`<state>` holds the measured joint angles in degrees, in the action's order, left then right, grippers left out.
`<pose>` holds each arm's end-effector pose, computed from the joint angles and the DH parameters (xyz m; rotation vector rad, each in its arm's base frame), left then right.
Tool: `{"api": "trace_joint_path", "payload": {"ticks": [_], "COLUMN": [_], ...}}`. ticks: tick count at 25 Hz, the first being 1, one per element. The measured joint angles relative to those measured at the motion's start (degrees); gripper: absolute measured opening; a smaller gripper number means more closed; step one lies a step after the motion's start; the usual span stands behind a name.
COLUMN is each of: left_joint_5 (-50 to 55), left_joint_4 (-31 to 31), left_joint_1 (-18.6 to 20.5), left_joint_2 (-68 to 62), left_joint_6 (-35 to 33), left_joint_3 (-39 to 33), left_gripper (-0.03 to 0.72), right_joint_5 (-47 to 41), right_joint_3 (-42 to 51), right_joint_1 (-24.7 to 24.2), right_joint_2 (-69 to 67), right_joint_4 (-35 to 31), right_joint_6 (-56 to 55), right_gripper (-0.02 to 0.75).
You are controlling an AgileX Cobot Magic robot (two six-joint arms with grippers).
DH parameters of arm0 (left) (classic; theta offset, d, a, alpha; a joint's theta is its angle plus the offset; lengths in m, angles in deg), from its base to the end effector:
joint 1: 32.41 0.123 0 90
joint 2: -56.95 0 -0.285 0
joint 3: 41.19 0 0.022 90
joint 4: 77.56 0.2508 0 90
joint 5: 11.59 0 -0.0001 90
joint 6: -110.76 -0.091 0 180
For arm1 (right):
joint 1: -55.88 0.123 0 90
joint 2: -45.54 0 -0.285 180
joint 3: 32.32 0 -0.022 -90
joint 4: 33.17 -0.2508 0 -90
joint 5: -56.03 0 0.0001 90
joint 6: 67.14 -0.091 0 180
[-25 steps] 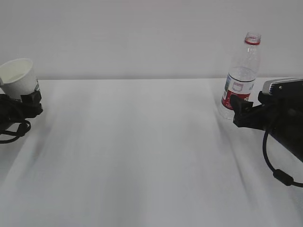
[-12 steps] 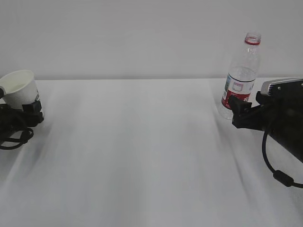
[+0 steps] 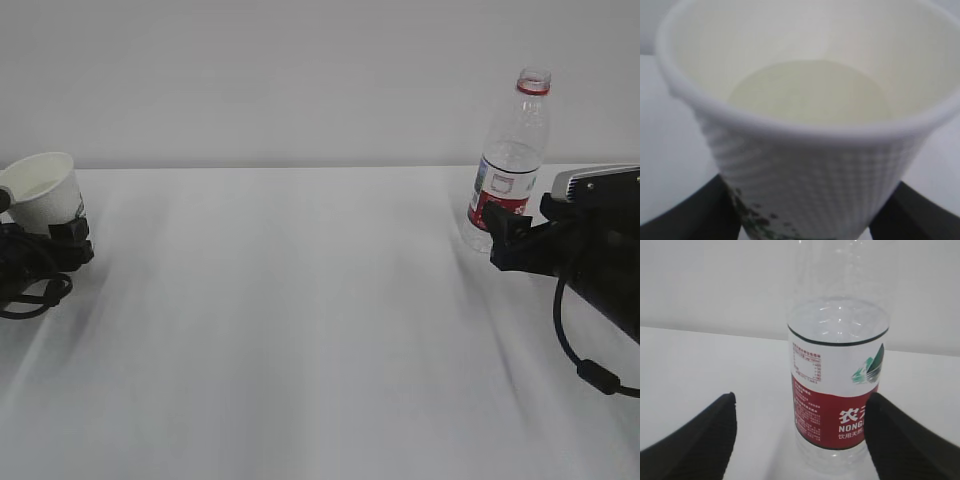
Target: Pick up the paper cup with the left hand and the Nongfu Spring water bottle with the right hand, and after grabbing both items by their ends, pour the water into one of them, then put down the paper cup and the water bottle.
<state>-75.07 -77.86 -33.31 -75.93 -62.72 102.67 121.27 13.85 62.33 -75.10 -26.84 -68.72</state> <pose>0.3509 -0.0051 0.0653 -0.0958 1.8404 -0.0879 0.3095 0.0442 0.1106 -0.1889 1.7666 0.1567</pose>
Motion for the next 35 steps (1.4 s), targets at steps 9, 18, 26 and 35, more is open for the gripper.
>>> {"api": "trace_joint_path", "payload": {"ticks": [9,18,26,35], "left_joint_5": [0.0,-1.9,-1.9,-2.0], "left_joint_4": [0.0,0.0,0.0,0.0], "left_joint_1": [0.0,0.0,0.0,0.0], "left_joint_2": [-0.1,-0.1,2.0,6.2], "left_joint_6": [0.0,0.0,0.0,0.0], "left_joint_3": [0.0,0.2,-2.3,-9.1], "left_gripper": [0.578,0.685,0.685,0.676], "right_joint_5": [0.0,0.0,0.0,0.0], "right_joint_3": [0.0,0.0,0.0,0.2], "right_joint_1": [0.0,0.0,0.0,0.0], "right_joint_2": [0.0,0.0,0.1,0.1], "right_joint_4": [0.1,0.2,0.7,0.7], "right_joint_6": [-0.3,-0.3,-0.6,-0.8], "right_gripper": [0.595,0.594,0.594,0.594]}}
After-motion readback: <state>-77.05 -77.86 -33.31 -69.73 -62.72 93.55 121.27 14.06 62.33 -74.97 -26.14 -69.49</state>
